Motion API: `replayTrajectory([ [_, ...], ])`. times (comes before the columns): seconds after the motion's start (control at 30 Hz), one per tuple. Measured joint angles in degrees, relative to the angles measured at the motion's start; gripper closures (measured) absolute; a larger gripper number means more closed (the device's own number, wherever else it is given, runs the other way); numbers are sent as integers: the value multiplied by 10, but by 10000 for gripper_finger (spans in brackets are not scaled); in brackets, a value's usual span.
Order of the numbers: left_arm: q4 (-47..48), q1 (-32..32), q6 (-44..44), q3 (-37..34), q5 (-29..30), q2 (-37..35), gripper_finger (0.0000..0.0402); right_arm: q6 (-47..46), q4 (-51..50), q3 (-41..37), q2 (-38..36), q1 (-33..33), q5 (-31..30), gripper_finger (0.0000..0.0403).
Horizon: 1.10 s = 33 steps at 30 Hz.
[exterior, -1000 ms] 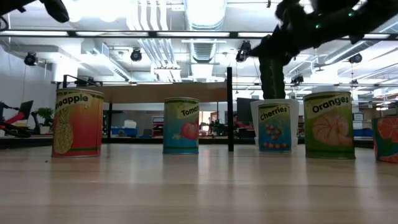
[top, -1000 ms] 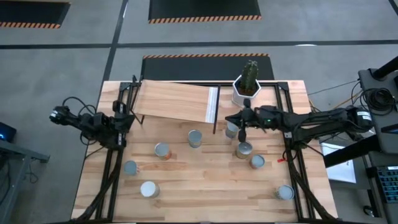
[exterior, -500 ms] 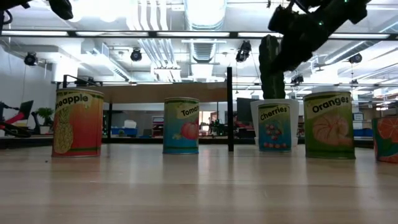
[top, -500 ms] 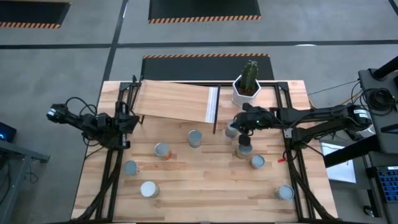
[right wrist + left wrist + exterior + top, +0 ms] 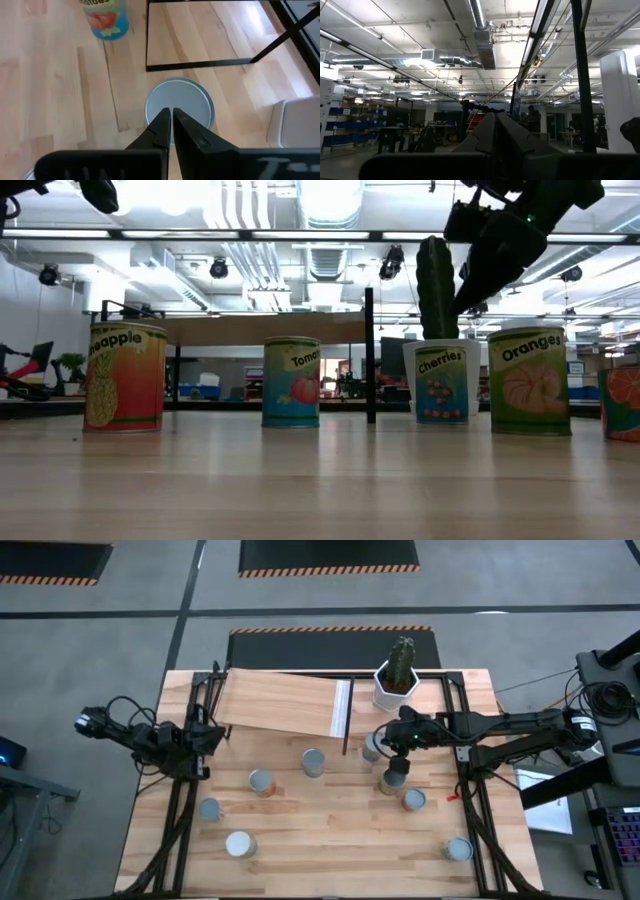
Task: Pick and place cans onto a shelf
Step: Put the canned cherries on the shelf
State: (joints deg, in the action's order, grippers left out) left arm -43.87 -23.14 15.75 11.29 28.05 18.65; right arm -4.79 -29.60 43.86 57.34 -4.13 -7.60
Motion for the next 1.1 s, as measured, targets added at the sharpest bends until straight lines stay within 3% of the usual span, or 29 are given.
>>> replayTrajectory([
  [0.17,3,0,0,0,0,0,402,-27,12,0,14,0,-1,337],
  [0.5,3,0,0,-1,0,1,402,-47,16,0,55,0,-16,153],
  [0.73,4,0,0,-1,0,1,402,-68,16,0,80,-1,-16,51],
  [0.87,6,0,2,-1,0,1,402,-66,17,0,92,-5,-22,24],
  [1.1,8,0,2,-1,0,1,402,-51,15,0,80,-12,-49,21],
])
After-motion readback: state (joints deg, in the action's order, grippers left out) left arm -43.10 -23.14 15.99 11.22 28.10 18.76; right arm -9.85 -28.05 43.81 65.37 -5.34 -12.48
